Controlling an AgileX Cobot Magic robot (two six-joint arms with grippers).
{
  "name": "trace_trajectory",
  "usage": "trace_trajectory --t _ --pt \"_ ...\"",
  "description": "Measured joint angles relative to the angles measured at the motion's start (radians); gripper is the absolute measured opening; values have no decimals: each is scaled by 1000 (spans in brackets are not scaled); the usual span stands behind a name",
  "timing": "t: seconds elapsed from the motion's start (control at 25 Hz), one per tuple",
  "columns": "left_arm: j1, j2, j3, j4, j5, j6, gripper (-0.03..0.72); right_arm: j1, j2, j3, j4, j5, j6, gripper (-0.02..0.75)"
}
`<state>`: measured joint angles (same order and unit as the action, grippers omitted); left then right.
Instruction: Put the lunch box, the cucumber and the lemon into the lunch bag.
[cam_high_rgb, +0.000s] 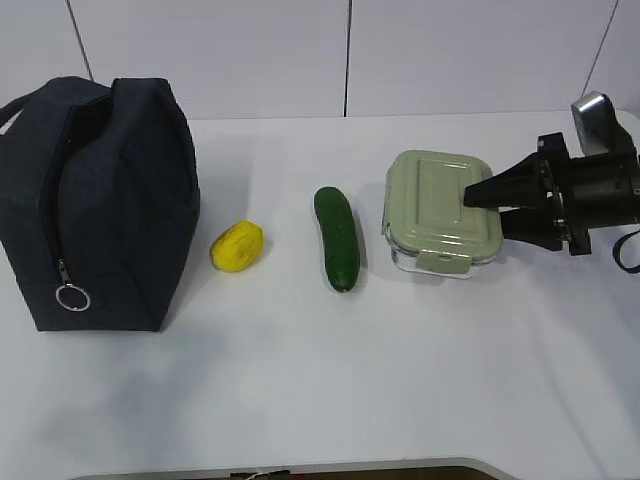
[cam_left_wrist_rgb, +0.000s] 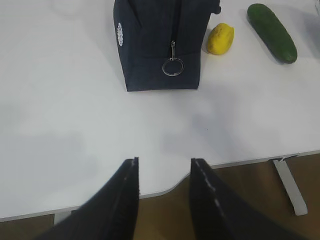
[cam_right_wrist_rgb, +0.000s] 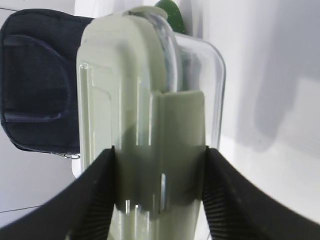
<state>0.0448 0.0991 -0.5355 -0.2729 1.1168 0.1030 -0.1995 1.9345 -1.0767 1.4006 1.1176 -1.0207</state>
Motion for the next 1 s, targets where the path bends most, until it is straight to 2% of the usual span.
trace_trajectory --t 0.24,0.44,0.72,1.0 --pt "0 146 -64 -44 -14 -23 244 50 -54 2 0 1 36 391" --pt "0 294 -135 -70 -23 -53 284 114 -92 3 4 11 73 391" --pt "0 514 -256 -74 -85 -60 294 159 -136 3 71 15 112 391" --pt "0 740 -349 -74 -173 -62 295 195 -138 -91 84 17 170 391"
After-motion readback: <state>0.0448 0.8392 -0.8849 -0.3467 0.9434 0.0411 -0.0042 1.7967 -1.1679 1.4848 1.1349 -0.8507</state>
